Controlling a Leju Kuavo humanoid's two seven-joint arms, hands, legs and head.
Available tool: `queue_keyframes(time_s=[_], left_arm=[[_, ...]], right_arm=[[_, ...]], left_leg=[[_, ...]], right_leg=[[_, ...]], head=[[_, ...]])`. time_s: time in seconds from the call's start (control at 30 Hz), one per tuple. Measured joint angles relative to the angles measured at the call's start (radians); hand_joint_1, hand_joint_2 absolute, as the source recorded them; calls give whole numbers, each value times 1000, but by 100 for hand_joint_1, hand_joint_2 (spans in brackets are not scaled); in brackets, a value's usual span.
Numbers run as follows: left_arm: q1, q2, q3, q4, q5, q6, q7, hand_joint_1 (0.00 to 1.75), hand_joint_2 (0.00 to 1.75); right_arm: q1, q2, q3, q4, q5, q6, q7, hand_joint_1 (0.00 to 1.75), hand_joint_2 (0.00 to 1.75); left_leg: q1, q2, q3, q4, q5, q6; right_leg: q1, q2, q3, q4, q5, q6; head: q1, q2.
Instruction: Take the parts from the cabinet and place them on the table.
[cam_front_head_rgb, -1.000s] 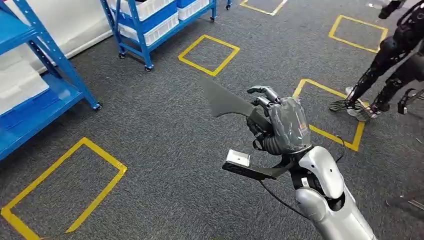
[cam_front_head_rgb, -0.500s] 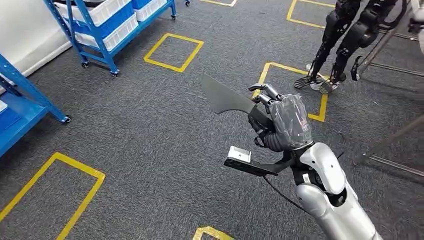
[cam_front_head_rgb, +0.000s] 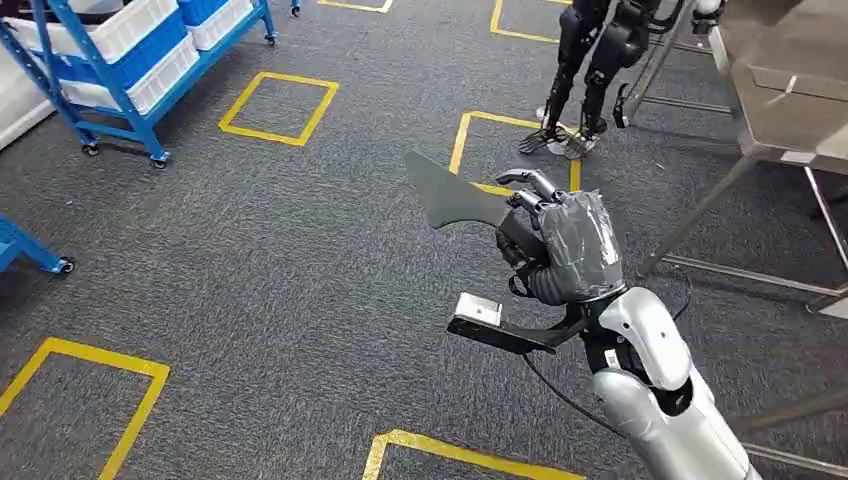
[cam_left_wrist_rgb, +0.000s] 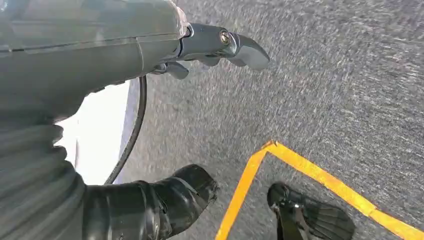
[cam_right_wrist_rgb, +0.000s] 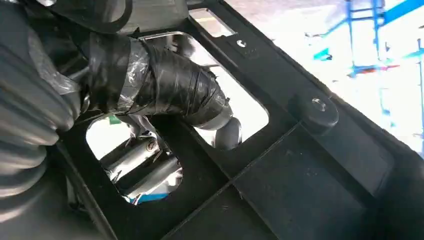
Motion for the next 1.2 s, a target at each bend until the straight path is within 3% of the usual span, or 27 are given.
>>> queue_keyframes(time_s=[0.03, 0.07, 0.1, 0.2, 0.23, 0.27, 0.3, 0.37, 0.4, 0.43, 0.5, 0.53, 0.57, 0.6, 0.7, 0.73, 0.77, 0.8, 0.83, 0.9, 0.93, 0.97, 1.03, 1.07, 1.1, 1.13, 1.2], left_arm=[[-1, 0, 0, 0, 2, 0, 0, 0, 175], [-2, 0, 2, 0, 3, 0, 0, 0, 175], [0, 0, 2, 0, 5, 0, 1, 0, 175], [-5, 0, 3, 0, 5, -2, 6, 0, 175], [-6, 1, 3, -2, 5, -2, 8, 0, 175], [-4, 3, 4, -4, 4, -3, 8, 0, 175], [-2, 2, 4, -4, 4, -3, 9, 0, 175], [3, 5, 5, -4, 2, -1, 10, 0, 175], [5, 7, 6, -5, 2, 0, 10, 0, 175], [6, 7, 8, -5, 2, 0, 10, 0, 175], [7, 7, 13, -5, 2, 0, 10, 0, 175], [7, 8, 14, -5, 2, 0, 10, 0, 175], [8, 8, 15, -5, 2, 0, 10, 0, 175], [9, 10, 16, -5, 2, 0, 10, 0, 175], [3, 10, 17, -5, 2, 0, 10, 0, 175], [3, 9, 18, -5, 3, 0, 9, 0, 175], [2, 7, 18, -5, 3, 0, 8, 0, 175], [4, 8, 19, -5, 3, 0, 7, 0, 175], [6, 8, 19, -5, 3, 0, 7, 0, 175], [9, 8, 20, -5, 3, 0, 6, 0, 175], [10, 8, 21, -5, 3, 0, 5, 0, 175], [9, 8, 21, -5, 3, 0, 4, 0, 175], [7, 8, 21, -5, 3, 0, 4, 0, 175], [6, 8, 21, -5, 3, 0, 3, 0, 175], [7, 8, 21, -5, 3, 0, 2, 0, 175], [7, 8, 21, -5, 3, 0, 2, 0, 175], [4, 8, 21, -5, 2, 1, 2, 0, 175]], right_arm=[[0, 0, 0, 0, 5, 0, 5, 175, 175], [-2, 0, 0, -3, 13, 0, 11, 175, 175], [-3, 1, 2, -3, 23, 1, 15, 175, 175], [-2, 2, 10, -6, 67, -2, 35, 175, 175], [-1, 2, 14, -8, 85, -2, 44, 175, 175], [-3, 4, 18, -11, 97, -5, 48, 175, 175], [-5, 5, 21, -11, 107, -5, 52, 175, 175], [-7, 10, 31, -11, 145, -10, 64, 175, 175], [-7, 10, 36, -11, 171, -15, 73, 175, 175], [-7, 10, 39, -11, 202, -22, 85, 175, 175], [-16, 10, 40, -9, 236, -26, 95, 175, 175], [-22, 10, 40, -8, 243, -28, 97, 175, 175], [-28, 10, 40, -8, 246, -32, 98, 175, 175], [-34, 10, 40, -8, 249, -35, 98, 175, 175], [-43, 3, 39, -7, 251, -35, 99, 175, 175], [-46, -5, 38, -8, 251, -35, 99, 175, 175], [-48, -9, 37, -8, 251, -34, 99, 175, 175], [-58, -16, 36, -8, 253, -32, 99, 175, 175], [-66, -21, 36, -8, 255, -30, 99, 175, 175], [-74, -31, 35, -8, 266, -16, 99, 175, 175], [-80, -39, 35, -8, 274, -10, 99, 175, 175], [-87, -50, 35, -7, 282, -5, 100, 175, 175], [-114, -66, 33, -7, 289, 0, 100, 175, 175], [-126, -71, 29, -7, 291, 0, 100, 175, 175], [-136, -74, 26, -7, 295, 0, 100, 175, 175], [-143, -76, 26, -7, 306, 0, 101, 175, 175], [-157, -93, 26, -6, 332, 1, 104, 175, 175]], left_leg=[[0, 12, -1, 2, 1, -2], [-2, 23, -1, 4, 1, -5], [-5, 31, -3, 6, 3, -11], [-6, 66, -1, 5, 8, -25], [-7, 61, -5, 10, 0, -38], [-3, 2, -13, 32, -21, -43], [0, -40, -36, 85, -60, -43], [0, -68, -110, 252, -145, -45], [1, -69, -139, 317, -161, -47], [1, -69, -145, 331, -149, -47], [2, -72, -92, 227, -68, -46], [5, -85, -46, 132, -22, -44], [8, -120, -12, 56, -10, -41], [7, -148, 8, 48, -22, -39], [4, -124, -2, 40, -21, -32], [14, -110, -1, 29, -15, -22], [14, -95, -1, 25, -10, -15], [13, -85, -2, 22, -7, -5], [10, -72, -5, 23, -6, -4], [6, -49, -10, 24, -6, -3], [6, -36, -11, 25, -6, -3], [5, -24, -11, 25, -6, -3], [4, -2, -7, 25, -8, -6], [2, 8, -4, 25, -10, -9], [-1, 17, -3, 24, -12, -13], [-5, 27, -5, 27, -14, -16], [-5, 48, 0, 23, -15, -24]], right_leg=[[1, -19, 73, -102, 13, -4], [7, -64, 136, -193, -4, -11], [21, -76, 154, -225, -18, -20], [24, -45, 139, -232, -18, -40], [12, -31, 142, -246, -6, -57], [12, -24, 139, -250, -1, -62], [12, -15, 134, -250, 3, -71], [15, 9, 122, -247, 9, -78], [17, 22, 116, -244, 11, -79], [17, 34, 113, -240, 12, -77], [16, 61, 107, -230, 12, -77], [16, 74, 104, -222, 11, -74], [14, 84, 97, -214, 8, -70], [18, 96, 87, -207, 9, -62], [17, 129, 77, -209, 24, -40], [19, 139, 73, -208, 26, -34], [19, 105, 67, -192, 13, -32], [21, 58, 46, -150, -20, -27], [18, 32, 11, -73, -62, -21], [12, 15, -55, 71, -120, -13], [10, 13, -70, 106, -123, -12], [9, 11, -57, 85, -101, -11], [11, -6, 32, -76, -18, -19], [16, -35, 83, -167, 17, -27], [28, -75, 104, -209, 0, -35], [35, -65, 99, -216, 7, -44], [36, -42, 92, -212, 6, -48]], head=[[0, 0], [0, 0], [-1, 0], [-1, 0], [-2, 0], [-1, 0], [-2, 0], [-2, 0], [-2, 0], [-2, 0], [-2, 0], [-2, 0], [-2, 0], [-2, 0], [-1, 0], [-1, 0], [0, 0], [5, 0], [5, 0], [5, 0], [5, 0], [5, 0], [5, 0], [5, 0], [5, 0], [5, 0], [5, 0]])
